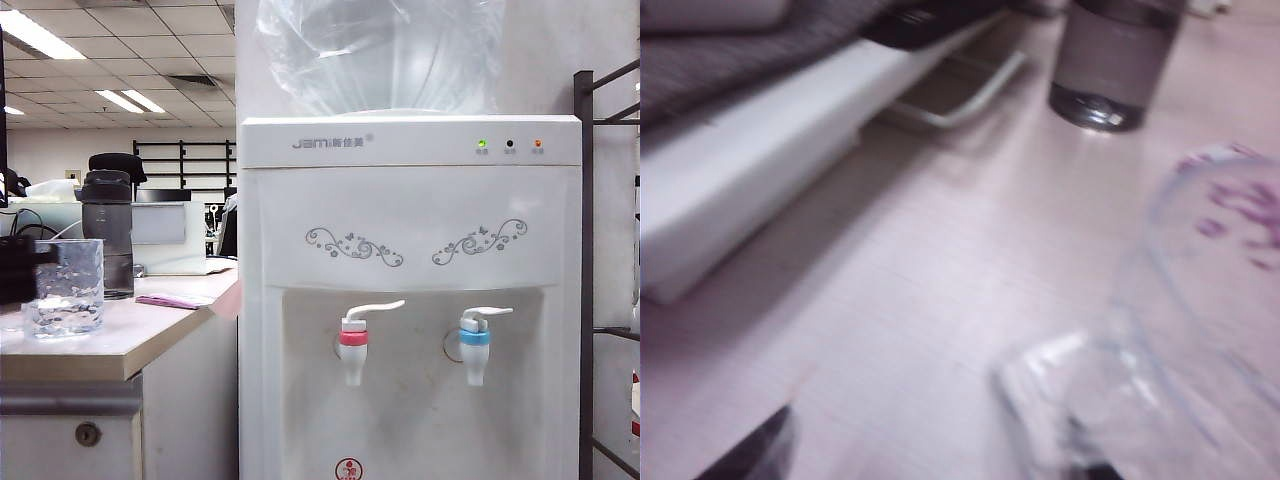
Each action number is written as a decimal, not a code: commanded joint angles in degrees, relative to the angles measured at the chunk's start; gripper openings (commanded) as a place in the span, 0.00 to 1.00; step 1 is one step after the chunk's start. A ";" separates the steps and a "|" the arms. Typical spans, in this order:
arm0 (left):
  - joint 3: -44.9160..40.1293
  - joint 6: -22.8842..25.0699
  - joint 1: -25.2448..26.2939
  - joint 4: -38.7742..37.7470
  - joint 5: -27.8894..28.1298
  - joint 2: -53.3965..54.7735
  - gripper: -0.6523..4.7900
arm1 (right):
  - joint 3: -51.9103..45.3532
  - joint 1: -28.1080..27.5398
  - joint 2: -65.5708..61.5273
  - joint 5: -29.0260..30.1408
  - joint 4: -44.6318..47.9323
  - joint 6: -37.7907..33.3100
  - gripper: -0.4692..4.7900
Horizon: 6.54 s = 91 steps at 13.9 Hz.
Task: Pick up the plastic mug from the left desk, go to the cold water outlet of the water dispenser, press the vertical switch to get some water, then put the mug back on the desk.
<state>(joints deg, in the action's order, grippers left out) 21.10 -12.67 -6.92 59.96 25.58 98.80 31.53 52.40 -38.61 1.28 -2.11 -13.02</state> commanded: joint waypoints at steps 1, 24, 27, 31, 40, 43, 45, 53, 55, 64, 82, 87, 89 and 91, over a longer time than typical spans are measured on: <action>0.35 0.26 2.71 0.59 -1.64 -0.04 0.75 | 0.22 0.04 0.00 0.09 0.59 0.00 0.08; 6.60 10.78 5.66 -1.16 -10.67 2.38 0.39 | 0.20 -0.02 -0.07 -0.11 0.61 0.00 0.08; 6.60 10.78 5.66 -1.22 -10.91 2.69 0.25 | 0.20 -0.02 -0.07 -0.11 0.61 0.00 0.08; 6.60 10.80 5.66 -1.18 -11.08 2.69 0.18 | 0.20 -0.02 -0.07 -0.11 0.61 0.00 0.08; 6.60 10.69 5.64 -0.72 -13.09 2.56 0.11 | 0.20 -0.04 -0.09 -1.51 0.59 0.04 0.08; 6.56 10.51 5.64 -0.79 -14.49 1.95 0.11 | 0.20 -0.37 -0.07 -1.81 0.61 0.04 0.08; 6.54 10.51 5.64 -1.42 -14.78 -0.42 0.11 | 0.20 -0.37 -0.07 -1.81 0.61 0.07 0.08; 6.12 7.76 5.60 -11.37 -29.73 -13.88 0.11 | 0.20 -0.42 -0.02 -2.69 0.63 1.31 0.08; 6.12 6.19 5.60 -11.50 -33.99 -15.93 0.11 | 0.20 -0.42 0.00 -2.71 0.63 1.31 0.08; 6.12 3.83 5.49 -26.21 -46.75 -32.74 0.11 | 0.22 -0.90 0.57 -4.87 0.83 1.51 0.08; 0.94 9.70 -29.59 -41.11 -32.96 -47.19 0.11 | 0.22 -0.92 13.55 -20.83 -7.26 7.26 0.08; -0.85 9.66 -31.93 -22.77 -32.30 -32.37 0.11 | 0.20 -0.90 13.57 -20.83 -7.54 7.28 0.08; -0.83 9.64 -33.18 -6.51 -33.31 -16.06 0.11 | 0.20 -0.92 13.57 -20.85 -8.63 7.30 0.08; -0.81 9.66 -34.64 -1.55 -33.27 -11.32 0.11 | 0.20 -0.92 13.57 -20.85 -8.76 7.30 0.08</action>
<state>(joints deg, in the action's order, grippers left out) 20.01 -2.98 -40.88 52.97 -7.25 86.28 31.53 51.51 -25.08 -19.44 -11.51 -5.93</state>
